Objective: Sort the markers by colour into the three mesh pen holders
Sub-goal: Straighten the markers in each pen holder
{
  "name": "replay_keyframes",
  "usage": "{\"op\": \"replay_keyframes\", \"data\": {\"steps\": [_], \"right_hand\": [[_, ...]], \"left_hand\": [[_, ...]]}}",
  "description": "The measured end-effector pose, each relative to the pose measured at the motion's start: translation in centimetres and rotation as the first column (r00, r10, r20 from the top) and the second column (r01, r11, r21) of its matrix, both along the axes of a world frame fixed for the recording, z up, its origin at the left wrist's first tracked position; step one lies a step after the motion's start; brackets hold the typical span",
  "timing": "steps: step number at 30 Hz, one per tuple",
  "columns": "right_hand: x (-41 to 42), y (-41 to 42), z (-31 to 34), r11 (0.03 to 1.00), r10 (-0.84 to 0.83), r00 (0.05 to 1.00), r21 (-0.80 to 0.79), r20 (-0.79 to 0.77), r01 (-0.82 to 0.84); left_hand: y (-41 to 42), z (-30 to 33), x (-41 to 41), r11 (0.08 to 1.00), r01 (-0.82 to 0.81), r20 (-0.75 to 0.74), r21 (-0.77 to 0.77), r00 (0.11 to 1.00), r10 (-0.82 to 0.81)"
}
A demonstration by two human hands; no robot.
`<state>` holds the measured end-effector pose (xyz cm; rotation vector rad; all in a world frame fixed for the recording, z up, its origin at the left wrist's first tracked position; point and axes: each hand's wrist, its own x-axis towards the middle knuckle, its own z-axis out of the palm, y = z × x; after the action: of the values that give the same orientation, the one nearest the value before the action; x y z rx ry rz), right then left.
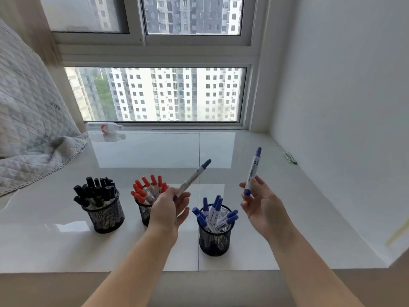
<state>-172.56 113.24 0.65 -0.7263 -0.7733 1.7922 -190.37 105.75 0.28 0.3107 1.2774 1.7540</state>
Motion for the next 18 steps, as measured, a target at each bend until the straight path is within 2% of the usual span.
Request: {"op": "replay_keyframes", "data": {"steps": [2, 3, 4, 6, 7, 10, 12, 18], "right_hand": [[-0.2, -0.4, -0.2, 0.997, 0.064, 0.998, 0.035, -0.005, -0.064], [-0.3, -0.6, -0.4, 0.995, 0.063, 0.996, 0.078, 0.060, -0.068], [-0.4, -0.7, -0.7, 0.987, 0.029, 0.981, 0.148, 0.190, -0.058], [-0.6, -1.0, -1.3, 0.949, -0.117, 0.879, 0.312, 0.461, -0.038], [-0.7, -1.0, -1.7, 0.931, -0.176, 0.834, 0.364, 0.524, -0.033], [-0.8, -1.3, -2.3, 0.923, -0.208, 0.800, 0.383, 0.562, -0.029], [-0.8, -1.6, -2.6, 0.915, -0.219, 0.793, 0.402, 0.568, -0.035], [-1.0, -2.8, -4.6, 0.765, -0.472, 0.573, 0.635, 0.670, -0.113]], "left_hand": [[-0.6, -0.7, 0.4, 0.998, 0.053, 0.118, 0.014, 0.992, -0.054], [-0.7, -1.0, 0.6, 0.998, 0.049, 0.136, 0.036, 0.989, -0.053], [-0.9, -1.3, 0.6, 0.998, 0.036, 0.135, 0.056, 0.990, -0.044], [-1.0, -1.8, 0.6, 0.996, 0.030, 0.085, 0.089, 0.996, -0.037], [-1.1, -2.0, 0.5, 0.994, 0.040, 0.037, 0.101, 0.998, -0.044], [-1.4, -2.4, 0.8, 0.989, 0.094, -0.186, 0.111, 0.980, -0.072], [-1.7, -2.5, 1.1, 0.984, 0.117, -0.285, 0.132, 0.956, -0.075], [-1.4, -2.9, 1.6, 0.969, 0.127, -0.367, 0.211, 0.929, -0.041]]}}
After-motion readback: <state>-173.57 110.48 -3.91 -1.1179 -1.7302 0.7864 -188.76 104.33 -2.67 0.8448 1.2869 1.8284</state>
